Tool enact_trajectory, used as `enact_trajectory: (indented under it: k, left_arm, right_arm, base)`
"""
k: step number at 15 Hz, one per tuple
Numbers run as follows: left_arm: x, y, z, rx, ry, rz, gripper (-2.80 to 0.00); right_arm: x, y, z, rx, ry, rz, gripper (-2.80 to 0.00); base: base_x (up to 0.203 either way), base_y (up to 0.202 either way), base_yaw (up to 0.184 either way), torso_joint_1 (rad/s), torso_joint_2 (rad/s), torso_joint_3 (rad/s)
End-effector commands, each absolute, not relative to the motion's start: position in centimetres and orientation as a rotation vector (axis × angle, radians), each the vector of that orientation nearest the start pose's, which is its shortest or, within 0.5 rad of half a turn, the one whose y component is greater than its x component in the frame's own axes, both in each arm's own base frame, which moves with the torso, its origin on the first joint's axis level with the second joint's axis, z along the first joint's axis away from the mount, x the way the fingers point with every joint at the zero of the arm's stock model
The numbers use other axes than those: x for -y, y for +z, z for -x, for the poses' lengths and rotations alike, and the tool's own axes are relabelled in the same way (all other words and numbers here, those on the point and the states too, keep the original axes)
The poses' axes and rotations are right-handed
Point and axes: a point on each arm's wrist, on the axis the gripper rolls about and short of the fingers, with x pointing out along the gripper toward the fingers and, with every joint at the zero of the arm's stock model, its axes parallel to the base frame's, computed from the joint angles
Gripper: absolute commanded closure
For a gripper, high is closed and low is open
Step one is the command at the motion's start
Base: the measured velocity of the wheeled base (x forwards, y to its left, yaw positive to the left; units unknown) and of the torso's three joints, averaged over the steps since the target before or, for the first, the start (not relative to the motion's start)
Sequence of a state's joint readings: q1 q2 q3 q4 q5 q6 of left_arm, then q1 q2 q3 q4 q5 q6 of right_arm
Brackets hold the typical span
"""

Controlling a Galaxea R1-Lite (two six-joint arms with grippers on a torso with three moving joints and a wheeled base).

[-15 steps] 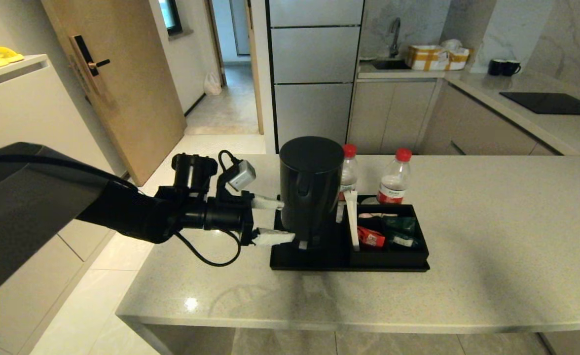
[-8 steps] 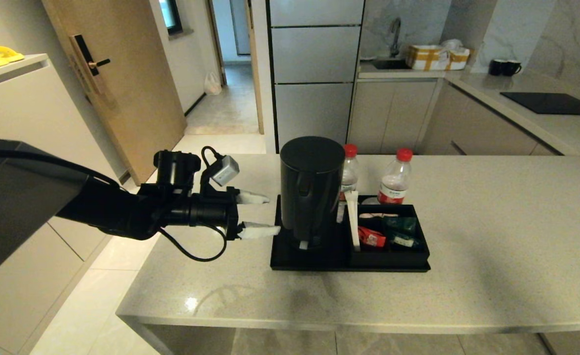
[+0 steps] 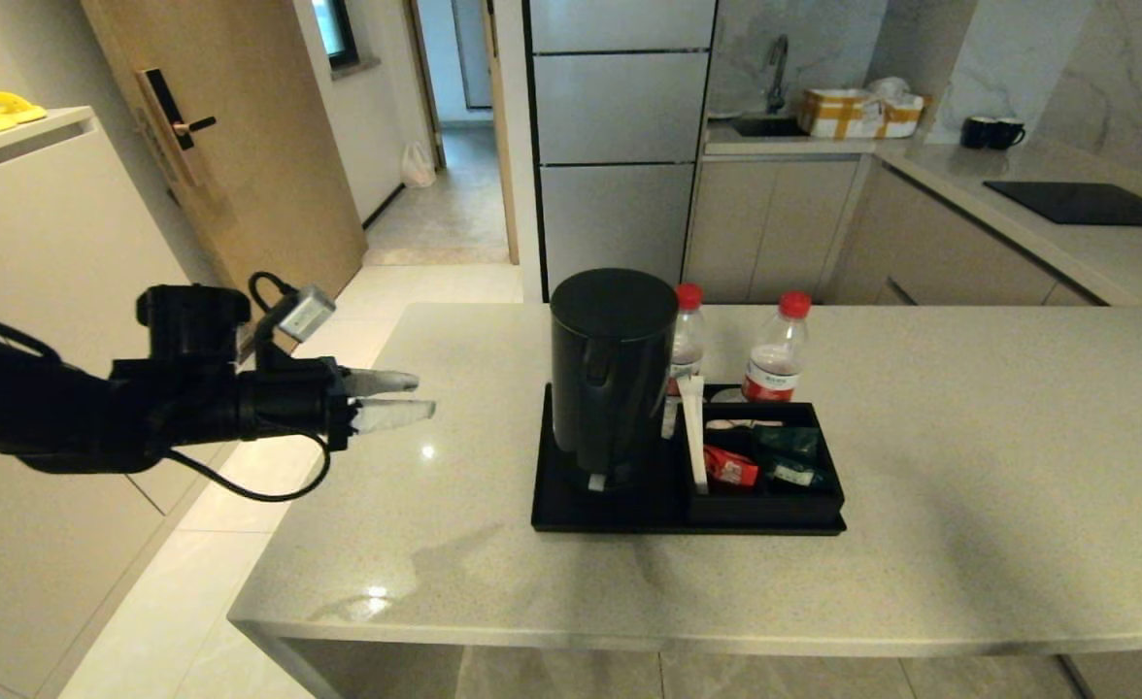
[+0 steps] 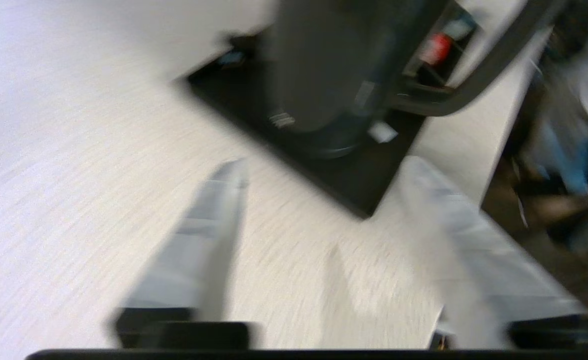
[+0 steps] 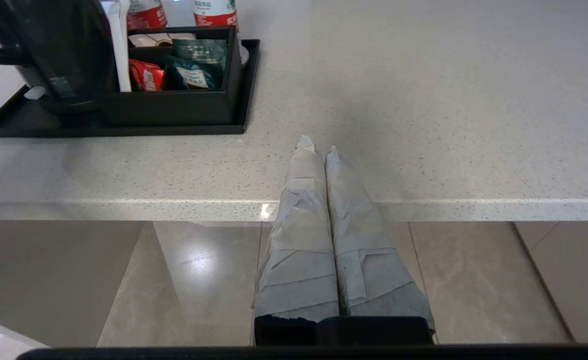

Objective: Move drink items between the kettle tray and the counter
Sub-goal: Pick up the tea bag

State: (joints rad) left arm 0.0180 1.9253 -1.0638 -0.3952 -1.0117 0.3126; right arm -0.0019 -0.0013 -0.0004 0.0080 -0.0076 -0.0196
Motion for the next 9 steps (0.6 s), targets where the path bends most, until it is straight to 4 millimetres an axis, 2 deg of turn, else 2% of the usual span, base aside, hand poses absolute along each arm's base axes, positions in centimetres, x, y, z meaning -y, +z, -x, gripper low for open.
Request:
enact_trajectory:
  k: [1, 4, 5, 7, 9]
  left_arm:
    - [-1.3, 20.1, -32.2, -0.2, -0.935, -0.02, 0.0]
    - [-3.8, 26.4, -25.5, -0.115, -0.8, 0.07, 0.0]
    - [-4.3, 27.8, -23.5, -0.104, -0.758, 0.11, 0.0]
    - [-4.8, 31.9, -18.3, -0.107, -0.662, 0.202, 0.0]
    - [-4.6, 35.7, -15.1, -0.178, -0.604, 0.311, 0.0]
  right_arm:
    - [0.0, 7.5, 2.3, -0.006, -0.008, 0.02, 0.0]
    - [0.0, 7.5, 2.3, -0.006, -0.009, 0.02, 0.0]
    - [0.0, 7.5, 2.3, -0.006, -0.009, 0.02, 0.0]
    - [0.0, 7.5, 2.3, -0.006, -0.008, 0.02, 0.0]
    - [0.0, 7.5, 2.3, -0.006, -0.008, 0.02, 0.0]
  base:
    - [0.0, 0.0, 0.0, 0.0, 0.0, 0.0]
    - [0.0, 0.0, 0.0, 0.0, 0.0, 0.0]
    - [0.0, 0.0, 0.0, 0.0, 0.0, 0.0]
    - [0.0, 0.0, 0.0, 0.0, 0.0, 0.0]
    - [0.0, 0.0, 0.0, 0.0, 0.0, 0.0]
